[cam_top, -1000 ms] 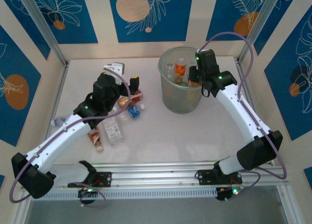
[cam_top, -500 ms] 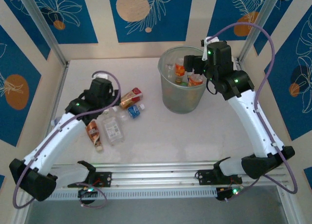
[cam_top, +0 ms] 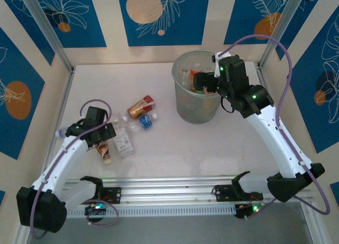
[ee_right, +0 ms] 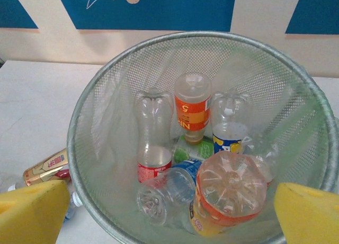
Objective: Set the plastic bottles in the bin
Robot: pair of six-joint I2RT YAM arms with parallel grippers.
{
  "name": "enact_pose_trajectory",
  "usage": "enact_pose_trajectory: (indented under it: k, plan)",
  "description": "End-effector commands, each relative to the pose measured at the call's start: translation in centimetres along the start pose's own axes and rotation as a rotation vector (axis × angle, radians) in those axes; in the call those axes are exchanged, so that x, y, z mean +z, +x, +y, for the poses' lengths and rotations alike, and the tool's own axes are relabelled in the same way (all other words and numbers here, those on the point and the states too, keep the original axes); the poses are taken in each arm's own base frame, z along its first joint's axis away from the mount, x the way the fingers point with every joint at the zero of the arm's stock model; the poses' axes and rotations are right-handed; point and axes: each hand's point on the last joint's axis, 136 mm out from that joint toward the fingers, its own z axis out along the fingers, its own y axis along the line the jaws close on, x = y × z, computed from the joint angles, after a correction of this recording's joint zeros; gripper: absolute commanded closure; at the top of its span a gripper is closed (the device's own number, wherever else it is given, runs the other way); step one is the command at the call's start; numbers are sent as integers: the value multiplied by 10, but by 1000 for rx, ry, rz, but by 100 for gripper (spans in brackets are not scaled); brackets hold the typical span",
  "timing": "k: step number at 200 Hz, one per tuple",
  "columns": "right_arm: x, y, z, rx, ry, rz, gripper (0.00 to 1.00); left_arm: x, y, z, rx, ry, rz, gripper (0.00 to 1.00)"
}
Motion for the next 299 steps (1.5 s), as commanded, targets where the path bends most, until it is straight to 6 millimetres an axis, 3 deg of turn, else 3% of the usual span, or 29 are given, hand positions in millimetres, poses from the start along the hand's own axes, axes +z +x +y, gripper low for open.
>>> enact_pose_trajectory:
  k: [1, 58, 92, 145, 239, 274, 299]
  plan:
    - [-4, -5, 0, 20, 8, -35, 1, 12, 1, 1, -82, 35, 7, 7]
    - [-4, -4, 8, 12, -1, -46, 1, 46, 1, -1, -202, 141, 44, 22]
    - [-3, -4, 10, 5, 3, -47, 1, 58, -2, -6, -213, 162, 67, 23]
    - [-2, -4, 11, -4, 15, -47, 1, 73, 1, 8, -233, 89, 89, 25]
    - [0, -5, 9, -13, 41, -54, 1, 92, 9, 11, -248, 62, 120, 26]
    - [0, -5, 8, -18, 48, -54, 1, 95, 10, 9, -256, 72, 130, 39]
    - [-2, -6, 8, -16, 49, -58, 1, 87, 3, 8, -258, 83, 105, 44]
